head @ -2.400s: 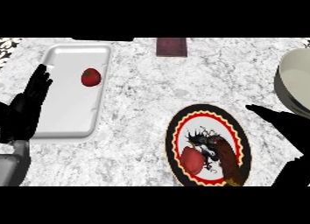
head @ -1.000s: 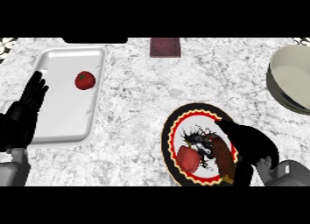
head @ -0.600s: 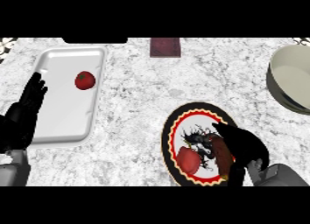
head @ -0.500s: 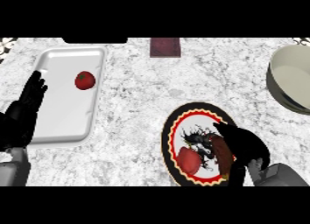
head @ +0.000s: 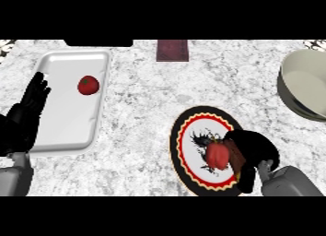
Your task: Pick the sweet potato from the plate and place it in the bowl
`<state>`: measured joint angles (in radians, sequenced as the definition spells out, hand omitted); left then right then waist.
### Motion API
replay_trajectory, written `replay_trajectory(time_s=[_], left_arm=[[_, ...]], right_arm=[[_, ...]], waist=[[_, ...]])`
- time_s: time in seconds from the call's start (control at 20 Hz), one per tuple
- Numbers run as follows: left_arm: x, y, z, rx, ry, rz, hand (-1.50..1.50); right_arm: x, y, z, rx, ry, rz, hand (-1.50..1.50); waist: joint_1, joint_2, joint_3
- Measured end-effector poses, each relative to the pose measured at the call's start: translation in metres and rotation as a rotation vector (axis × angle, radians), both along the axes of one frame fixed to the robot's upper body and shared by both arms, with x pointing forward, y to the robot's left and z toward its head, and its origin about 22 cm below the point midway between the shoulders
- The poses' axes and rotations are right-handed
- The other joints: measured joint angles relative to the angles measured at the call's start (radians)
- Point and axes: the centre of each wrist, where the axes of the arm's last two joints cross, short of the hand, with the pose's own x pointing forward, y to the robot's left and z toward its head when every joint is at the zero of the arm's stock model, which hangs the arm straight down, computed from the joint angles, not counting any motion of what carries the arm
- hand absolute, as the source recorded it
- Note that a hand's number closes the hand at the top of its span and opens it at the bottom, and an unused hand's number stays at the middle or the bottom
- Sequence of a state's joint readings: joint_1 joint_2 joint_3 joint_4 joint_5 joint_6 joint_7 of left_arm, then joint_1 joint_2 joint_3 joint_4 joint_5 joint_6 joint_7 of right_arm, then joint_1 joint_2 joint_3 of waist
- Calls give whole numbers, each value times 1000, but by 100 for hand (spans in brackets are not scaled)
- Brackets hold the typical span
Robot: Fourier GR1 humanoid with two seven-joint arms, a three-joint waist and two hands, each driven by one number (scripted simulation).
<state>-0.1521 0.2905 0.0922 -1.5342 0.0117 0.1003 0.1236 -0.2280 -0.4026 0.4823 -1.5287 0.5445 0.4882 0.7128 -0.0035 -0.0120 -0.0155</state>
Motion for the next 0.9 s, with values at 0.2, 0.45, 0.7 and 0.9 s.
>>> replay_trajectory(time_s=[0.2, 0.45, 0.7, 0.9], left_arm=[[4, -7, 4, 0, 0, -5, 0], [7, -6, 3, 2, -5, -12, 0], [10, -13, 8, -1, -14, -51, 0], [14, -14, 13, -1, -21, -72, 0]], right_arm=[[5, -1, -6, 11, -24, 8, 150], [32, -1, -1, 20, -83, -110, 150], [87, -20, 28, -6, -222, -488, 150], [124, -24, 54, -70, -336, -660, 150]], waist=[[0, -4, -5], [11, 4, 2], [55, 28, 13], [73, 33, 15]])
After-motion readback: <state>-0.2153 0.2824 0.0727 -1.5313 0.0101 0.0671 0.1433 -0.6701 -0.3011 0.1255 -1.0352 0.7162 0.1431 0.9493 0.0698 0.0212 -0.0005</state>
